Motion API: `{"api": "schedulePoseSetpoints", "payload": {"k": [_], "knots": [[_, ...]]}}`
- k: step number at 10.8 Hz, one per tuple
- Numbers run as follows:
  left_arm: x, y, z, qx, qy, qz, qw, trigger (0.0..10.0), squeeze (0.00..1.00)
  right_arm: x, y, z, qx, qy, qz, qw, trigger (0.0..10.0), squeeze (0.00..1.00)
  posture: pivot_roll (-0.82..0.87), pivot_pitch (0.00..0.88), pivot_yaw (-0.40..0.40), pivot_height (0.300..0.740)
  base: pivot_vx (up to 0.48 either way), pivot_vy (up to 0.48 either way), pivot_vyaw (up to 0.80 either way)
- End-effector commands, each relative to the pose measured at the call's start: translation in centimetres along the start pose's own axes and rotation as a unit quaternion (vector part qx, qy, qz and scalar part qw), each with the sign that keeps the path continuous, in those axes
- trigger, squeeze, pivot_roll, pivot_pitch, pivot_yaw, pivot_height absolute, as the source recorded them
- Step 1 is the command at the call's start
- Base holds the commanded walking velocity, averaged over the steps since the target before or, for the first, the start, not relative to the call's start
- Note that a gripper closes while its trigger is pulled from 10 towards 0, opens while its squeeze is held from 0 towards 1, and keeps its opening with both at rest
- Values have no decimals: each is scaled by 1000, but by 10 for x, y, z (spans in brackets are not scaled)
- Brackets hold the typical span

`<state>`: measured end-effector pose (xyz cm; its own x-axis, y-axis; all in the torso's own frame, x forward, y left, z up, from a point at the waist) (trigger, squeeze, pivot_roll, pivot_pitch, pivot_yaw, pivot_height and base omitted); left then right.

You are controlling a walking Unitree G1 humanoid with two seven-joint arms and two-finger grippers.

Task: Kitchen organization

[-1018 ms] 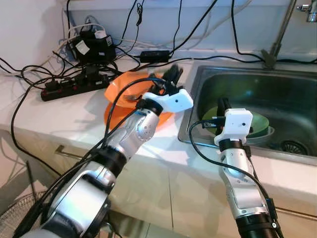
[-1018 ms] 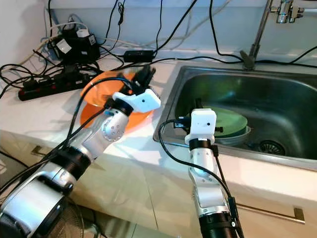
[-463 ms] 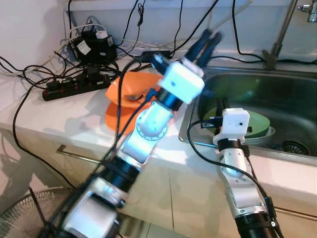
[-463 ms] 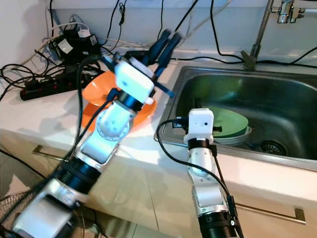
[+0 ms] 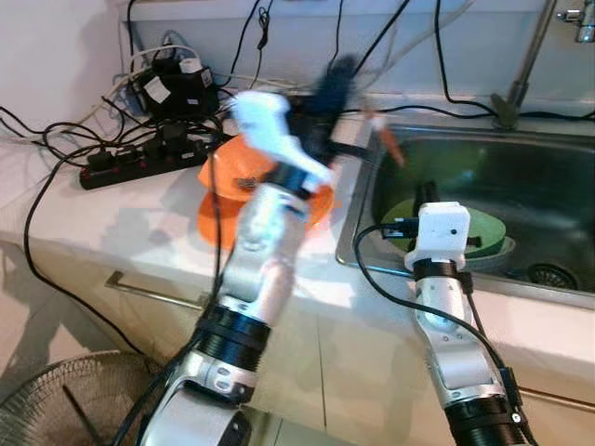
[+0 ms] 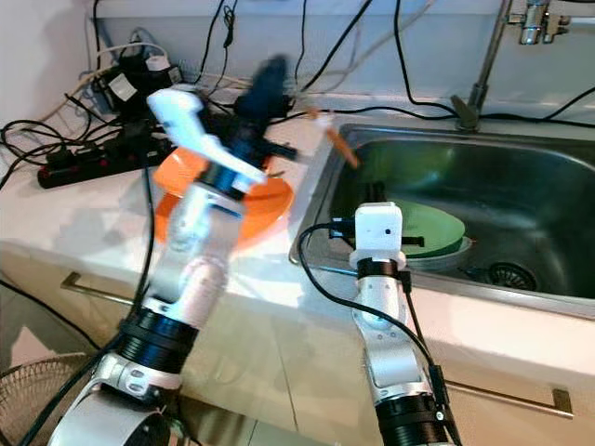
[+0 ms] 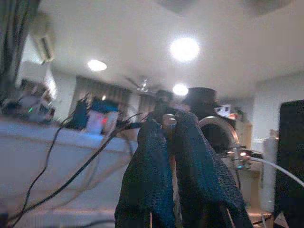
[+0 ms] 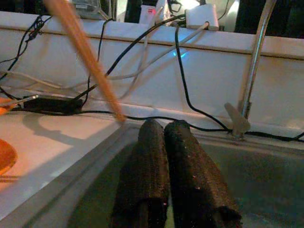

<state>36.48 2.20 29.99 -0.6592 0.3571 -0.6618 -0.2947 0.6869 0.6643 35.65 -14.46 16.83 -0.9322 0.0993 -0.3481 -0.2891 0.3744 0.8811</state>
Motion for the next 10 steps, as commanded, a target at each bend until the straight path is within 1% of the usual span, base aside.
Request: {"api": "schedulePoseSetpoints", "payload": {"k": [1,2,3,5,8,10], "knots": [[6,-5,11,17,21,10,1000,10000,0,0,-7,3,11,5,15,1000,10000,1000,20,0,118,740,0,0,0],[13,-15,26,46,54,23,997,10000,0,1,-9,5,29,11,18,999,10000,1000,21,0,118,740,0,0,0],[21,-25,34,65,70,43,995,10000,0,2,-11,10,69,26,14,997,10000,1000,22,0,117,740,0,0,0],[22,-31,33,77,63,53,994,10000,0,3,-12,12,74,27,16,997,10000,1000,24,0,118,740,0,0,0],[17,-32,20,82,34,56,995,10000,0,4,-10,14,79,30,13,996,10000,1000,28,0,119,740,0,0,0],[16,-35,15,88,26,59,994,10000,0,4,-5,17,69,40,1,997,10000,1000,28,0,119,740,0,0,0]]}}
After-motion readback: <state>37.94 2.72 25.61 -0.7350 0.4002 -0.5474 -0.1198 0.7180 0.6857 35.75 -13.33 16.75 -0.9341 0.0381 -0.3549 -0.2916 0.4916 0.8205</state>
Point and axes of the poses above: a point about 5 cm out from each wrist's last joint towards the gripper, its own x axis pointing back from the gripper into the wrist, its own y axis along the axis of the wrist's last joint, z = x × y, the point moved 5 cm from there along -x, pointing out of the wrist towards the gripper, and after that the axes turned 8 degrees about x, right-handed, at the moved point
